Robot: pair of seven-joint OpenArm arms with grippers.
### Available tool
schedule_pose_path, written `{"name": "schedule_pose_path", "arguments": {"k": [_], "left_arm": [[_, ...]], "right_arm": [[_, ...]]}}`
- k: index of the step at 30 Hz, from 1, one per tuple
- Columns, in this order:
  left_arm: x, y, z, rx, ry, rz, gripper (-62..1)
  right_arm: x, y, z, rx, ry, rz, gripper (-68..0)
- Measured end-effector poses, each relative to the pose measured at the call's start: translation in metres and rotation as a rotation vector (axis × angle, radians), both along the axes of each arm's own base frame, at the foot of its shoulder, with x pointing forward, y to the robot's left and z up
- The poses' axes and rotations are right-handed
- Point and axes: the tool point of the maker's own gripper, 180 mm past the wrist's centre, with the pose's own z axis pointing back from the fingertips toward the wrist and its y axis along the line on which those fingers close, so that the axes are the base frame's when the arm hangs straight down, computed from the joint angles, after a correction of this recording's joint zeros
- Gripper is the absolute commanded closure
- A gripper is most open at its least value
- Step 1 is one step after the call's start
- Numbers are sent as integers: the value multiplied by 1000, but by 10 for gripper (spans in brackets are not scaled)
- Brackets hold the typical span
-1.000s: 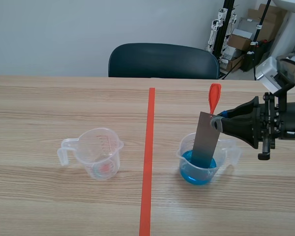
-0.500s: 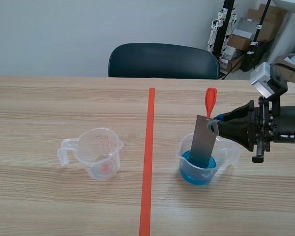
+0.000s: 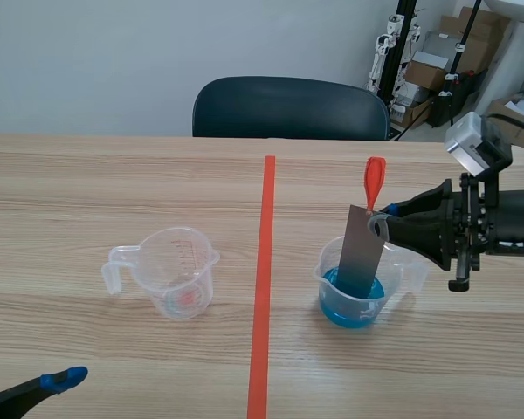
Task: Do the redox reaction experiment. lower the plate into the blue solution
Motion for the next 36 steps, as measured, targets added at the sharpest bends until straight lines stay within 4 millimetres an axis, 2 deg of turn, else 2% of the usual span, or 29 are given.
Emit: {"name": "schedule_pose_path", "arguments": {"k": [36], "left_arm": [[1, -1, 1, -3, -6, -1, -623]], "right_arm": [[-1, 0, -1, -10, -8, 11, -6]]}}
